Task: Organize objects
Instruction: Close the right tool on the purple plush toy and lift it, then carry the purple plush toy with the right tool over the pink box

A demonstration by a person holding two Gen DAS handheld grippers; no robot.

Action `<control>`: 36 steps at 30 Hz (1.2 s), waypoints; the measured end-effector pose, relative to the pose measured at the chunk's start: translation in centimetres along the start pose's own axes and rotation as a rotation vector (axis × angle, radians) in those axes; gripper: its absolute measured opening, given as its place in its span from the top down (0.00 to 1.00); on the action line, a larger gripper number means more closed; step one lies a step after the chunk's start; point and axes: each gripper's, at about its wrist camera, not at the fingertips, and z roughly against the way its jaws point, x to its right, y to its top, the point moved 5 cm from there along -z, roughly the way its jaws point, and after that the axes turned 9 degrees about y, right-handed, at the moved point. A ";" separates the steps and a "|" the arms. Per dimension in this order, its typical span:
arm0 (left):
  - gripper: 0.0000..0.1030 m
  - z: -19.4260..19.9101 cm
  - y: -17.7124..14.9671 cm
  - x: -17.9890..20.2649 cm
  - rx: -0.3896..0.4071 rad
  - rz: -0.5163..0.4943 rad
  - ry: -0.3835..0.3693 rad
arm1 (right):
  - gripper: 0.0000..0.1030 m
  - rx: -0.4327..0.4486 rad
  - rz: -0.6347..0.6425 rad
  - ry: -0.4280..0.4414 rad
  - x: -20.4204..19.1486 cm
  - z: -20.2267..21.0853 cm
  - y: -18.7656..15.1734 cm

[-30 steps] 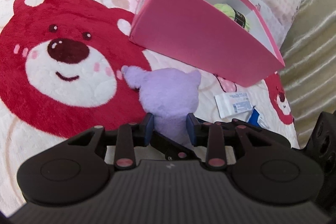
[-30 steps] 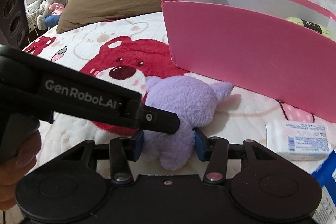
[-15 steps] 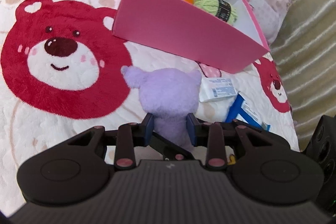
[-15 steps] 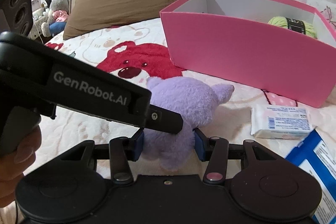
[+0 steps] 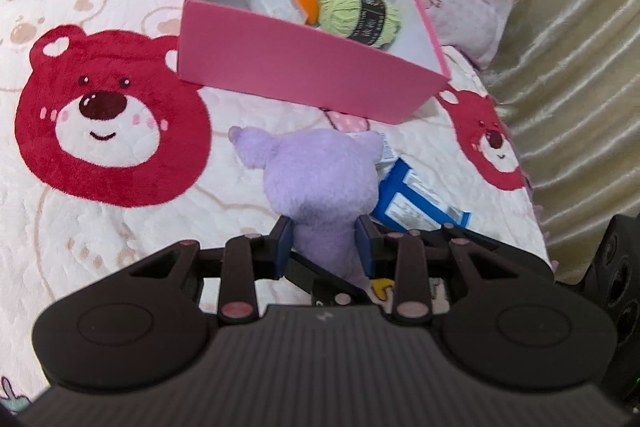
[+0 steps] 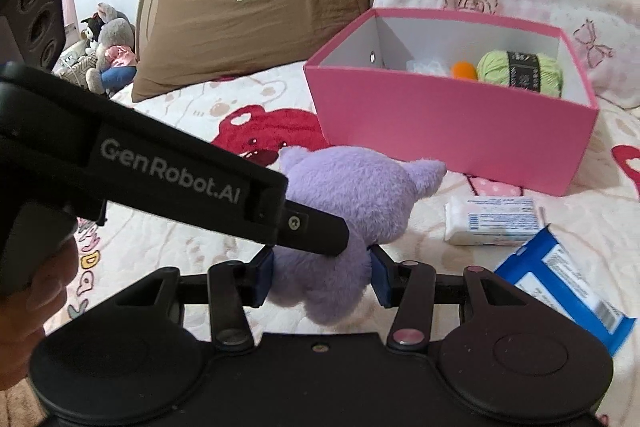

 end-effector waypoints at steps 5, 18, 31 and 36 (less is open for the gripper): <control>0.70 1.3 -0.1 2.1 0.015 -0.039 0.001 | 0.48 0.026 0.016 -0.012 -0.4 2.5 -0.1; 0.69 3.3 0.9 5.6 0.034 -0.066 -0.003 | 0.48 0.068 0.039 -0.026 0.0 6.2 0.9; 0.68 4.7 4.2 7.7 0.048 -0.105 -0.004 | 0.48 0.078 0.011 -0.004 1.4 7.7 3.9; 0.68 5.4 5.9 8.0 0.066 -0.103 -0.011 | 0.48 0.097 0.027 -0.005 1.6 8.0 5.4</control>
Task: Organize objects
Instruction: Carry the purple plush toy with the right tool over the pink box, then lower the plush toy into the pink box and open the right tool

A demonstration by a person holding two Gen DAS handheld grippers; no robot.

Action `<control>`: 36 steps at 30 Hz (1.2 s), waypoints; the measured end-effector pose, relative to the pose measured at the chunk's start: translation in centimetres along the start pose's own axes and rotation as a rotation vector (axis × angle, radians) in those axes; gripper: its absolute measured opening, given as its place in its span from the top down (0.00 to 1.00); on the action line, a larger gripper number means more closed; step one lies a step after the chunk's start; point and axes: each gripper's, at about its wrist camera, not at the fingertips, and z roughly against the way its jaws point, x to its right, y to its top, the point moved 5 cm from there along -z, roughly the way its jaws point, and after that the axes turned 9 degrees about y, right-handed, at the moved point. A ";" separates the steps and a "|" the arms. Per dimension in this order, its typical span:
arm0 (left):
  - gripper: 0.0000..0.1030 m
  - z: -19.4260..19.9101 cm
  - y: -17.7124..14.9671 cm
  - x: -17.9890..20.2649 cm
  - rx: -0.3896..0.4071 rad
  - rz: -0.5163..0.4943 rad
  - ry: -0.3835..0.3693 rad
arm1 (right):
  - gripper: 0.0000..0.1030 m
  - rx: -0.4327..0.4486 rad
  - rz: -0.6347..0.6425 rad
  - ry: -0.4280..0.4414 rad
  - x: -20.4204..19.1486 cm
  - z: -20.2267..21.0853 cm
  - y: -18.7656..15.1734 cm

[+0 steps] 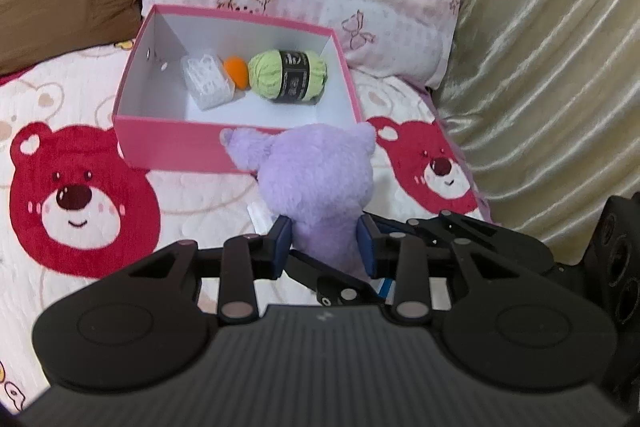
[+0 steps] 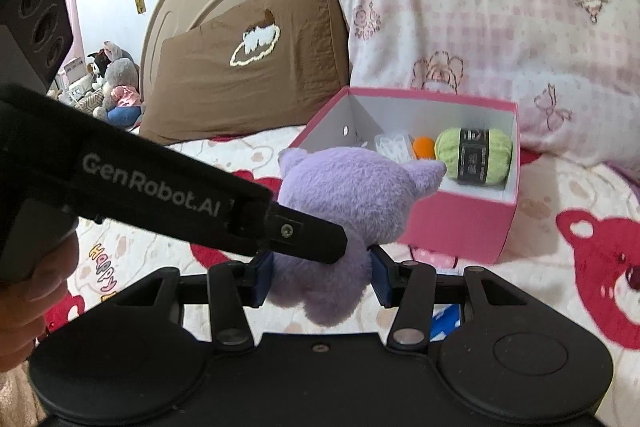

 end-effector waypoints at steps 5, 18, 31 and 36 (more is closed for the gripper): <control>0.67 0.0 2.1 0.0 0.021 0.011 0.019 | 0.48 0.027 0.039 0.003 0.4 -0.2 1.6; 0.65 -3.9 10.5 0.3 0.002 0.032 0.022 | 0.48 0.021 0.041 -0.035 4.3 -2.9 8.2; 0.65 -14.3 13.6 -4.4 -0.193 0.189 0.094 | 0.48 -0.185 -0.190 0.090 11.7 -12.2 9.4; 0.65 -17.3 13.2 -6.6 -0.252 0.264 0.097 | 0.48 -0.269 -0.174 0.165 12.9 -15.8 8.7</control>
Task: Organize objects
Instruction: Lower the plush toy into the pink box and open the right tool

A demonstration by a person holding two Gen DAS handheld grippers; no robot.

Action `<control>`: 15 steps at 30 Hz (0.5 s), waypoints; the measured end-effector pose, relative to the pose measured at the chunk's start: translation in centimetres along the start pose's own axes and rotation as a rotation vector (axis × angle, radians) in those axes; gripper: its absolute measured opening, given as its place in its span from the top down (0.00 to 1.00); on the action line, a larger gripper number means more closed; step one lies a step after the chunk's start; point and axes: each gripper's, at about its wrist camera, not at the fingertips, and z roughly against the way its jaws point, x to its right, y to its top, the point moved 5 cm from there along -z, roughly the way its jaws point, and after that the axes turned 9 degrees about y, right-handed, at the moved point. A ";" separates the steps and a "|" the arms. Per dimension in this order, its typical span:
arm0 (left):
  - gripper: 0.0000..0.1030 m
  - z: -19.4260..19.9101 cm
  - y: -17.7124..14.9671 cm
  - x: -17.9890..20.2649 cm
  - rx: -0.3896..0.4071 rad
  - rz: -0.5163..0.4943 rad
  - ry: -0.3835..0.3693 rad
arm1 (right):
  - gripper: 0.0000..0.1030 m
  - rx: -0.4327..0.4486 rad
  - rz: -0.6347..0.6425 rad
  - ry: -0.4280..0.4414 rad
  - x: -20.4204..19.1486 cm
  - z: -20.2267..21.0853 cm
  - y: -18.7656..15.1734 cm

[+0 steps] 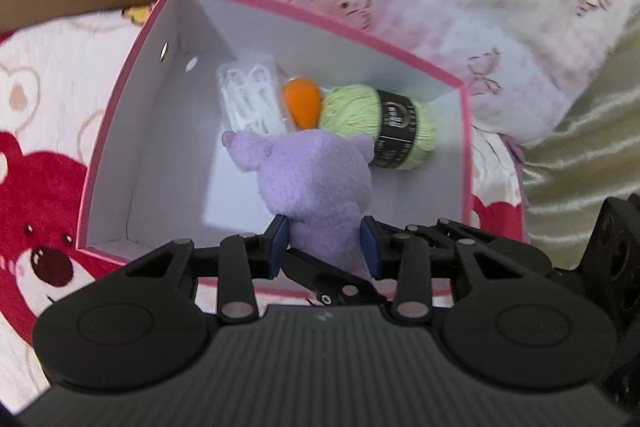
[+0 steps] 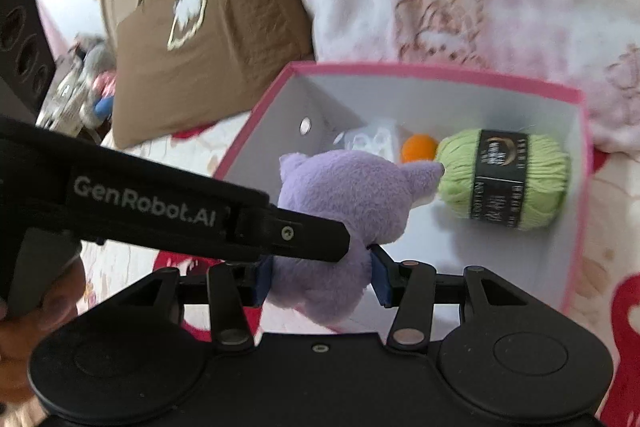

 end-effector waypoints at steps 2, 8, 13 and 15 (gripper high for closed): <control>0.64 -1.1 0.2 -0.8 -0.023 0.044 0.001 | 0.48 -0.041 0.024 0.015 0.5 -1.1 0.3; 0.63 -3.2 0.2 -2.2 -0.084 0.099 0.028 | 0.48 -0.163 0.086 0.069 1.2 -3.8 0.9; 0.61 -4.4 0.7 -3.2 -0.107 0.152 0.064 | 0.48 -0.236 0.130 0.083 1.3 -5.9 1.4; 0.61 -4.8 0.8 -3.6 -0.117 0.169 0.065 | 0.48 -0.263 0.140 0.086 1.3 -6.7 1.8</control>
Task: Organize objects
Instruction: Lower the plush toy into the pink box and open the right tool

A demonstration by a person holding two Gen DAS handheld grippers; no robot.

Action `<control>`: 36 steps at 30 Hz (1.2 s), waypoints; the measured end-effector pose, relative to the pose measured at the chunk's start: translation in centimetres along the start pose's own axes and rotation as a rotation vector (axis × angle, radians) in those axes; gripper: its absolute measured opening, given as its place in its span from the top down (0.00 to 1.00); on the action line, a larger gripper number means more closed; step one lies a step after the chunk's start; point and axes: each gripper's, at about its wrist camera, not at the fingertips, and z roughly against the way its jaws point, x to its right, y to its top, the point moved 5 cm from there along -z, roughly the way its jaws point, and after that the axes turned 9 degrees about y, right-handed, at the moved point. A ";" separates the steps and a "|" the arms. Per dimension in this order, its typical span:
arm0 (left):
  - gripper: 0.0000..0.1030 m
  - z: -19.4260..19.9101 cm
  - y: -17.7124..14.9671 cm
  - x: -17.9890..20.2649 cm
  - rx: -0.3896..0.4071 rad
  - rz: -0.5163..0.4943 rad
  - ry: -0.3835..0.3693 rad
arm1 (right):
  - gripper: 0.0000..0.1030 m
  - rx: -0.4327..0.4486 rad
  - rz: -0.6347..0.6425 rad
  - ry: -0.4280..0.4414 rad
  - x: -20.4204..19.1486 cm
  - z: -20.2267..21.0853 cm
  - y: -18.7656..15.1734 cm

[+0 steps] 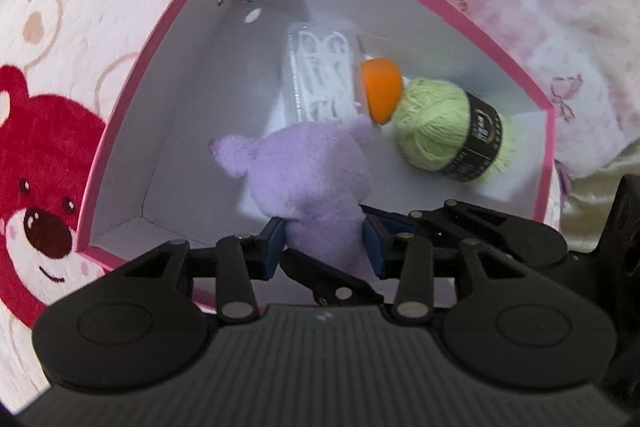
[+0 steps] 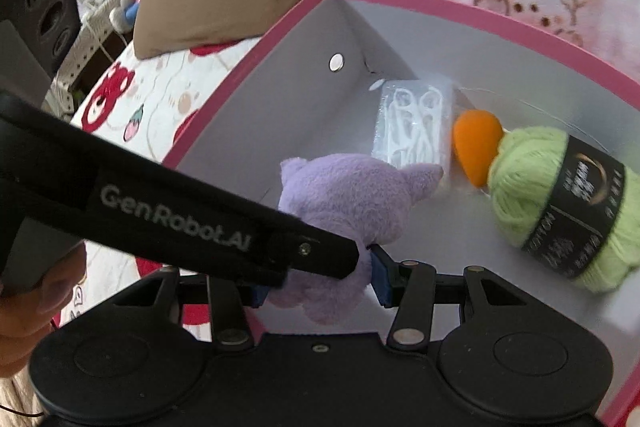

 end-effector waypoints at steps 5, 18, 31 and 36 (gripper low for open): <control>0.61 -0.9 0.3 0.1 -0.030 -0.010 -0.013 | 0.48 -0.047 -0.005 -0.009 0.7 -0.8 0.5; 0.58 -0.1 0.7 0.8 0.016 -0.102 -0.006 | 0.41 -0.077 0.006 -0.132 2.5 1.4 -0.9; 0.60 -0.8 0.8 2.2 0.127 -0.201 -0.004 | 0.67 -0.026 0.071 -0.397 4.2 5.2 -0.9; 0.62 0.3 0.1 3.5 0.205 -0.300 0.010 | 0.76 0.051 0.030 -0.408 4.3 5.9 -1.3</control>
